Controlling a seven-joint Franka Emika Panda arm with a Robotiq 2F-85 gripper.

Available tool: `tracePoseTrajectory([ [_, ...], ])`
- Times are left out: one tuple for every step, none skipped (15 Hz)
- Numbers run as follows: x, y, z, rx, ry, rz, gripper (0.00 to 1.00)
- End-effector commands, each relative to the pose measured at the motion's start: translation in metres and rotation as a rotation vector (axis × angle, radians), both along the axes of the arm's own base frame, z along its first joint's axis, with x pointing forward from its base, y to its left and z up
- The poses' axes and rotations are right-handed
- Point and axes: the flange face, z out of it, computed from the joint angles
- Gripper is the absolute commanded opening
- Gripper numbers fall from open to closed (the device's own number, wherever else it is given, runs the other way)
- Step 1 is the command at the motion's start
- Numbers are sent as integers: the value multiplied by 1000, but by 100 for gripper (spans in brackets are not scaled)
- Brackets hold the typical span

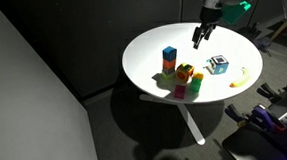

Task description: Pick up the green block and place it on top of the block with a number on it

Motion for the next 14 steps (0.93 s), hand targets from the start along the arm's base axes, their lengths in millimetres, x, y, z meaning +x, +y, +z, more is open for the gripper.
tracePoseTrajectory([
  [-1, 2, -2, -4, -1, 9, 100],
  [-2, 5, -6, -4, 2, 15, 100],
  [-2, 8, -11, -7, 5, 21, 100],
  [-3, 11, -15, -8, 9, 27, 100],
  [-3, 15, -21, -10, 18, 32, 100],
  [-4, 18, -25, -10, 25, 41, 100],
  [-5, 22, -31, -10, 32, 48, 100],
  [-6, 25, -37, -15, 40, 55, 100],
  [-8, 27, -42, -21, 46, 63, 100],
  [-9, 28, -48, -29, 52, 69, 100],
  [-10, 30, -54, -36, 55, 79, 100],
  [-11, 31, -59, -43, 51, 92, 100],
  [-11, 32, -64, -47, 45, 103, 100],
  [-11, 34, -69, -53, 31, 113, 100],
])
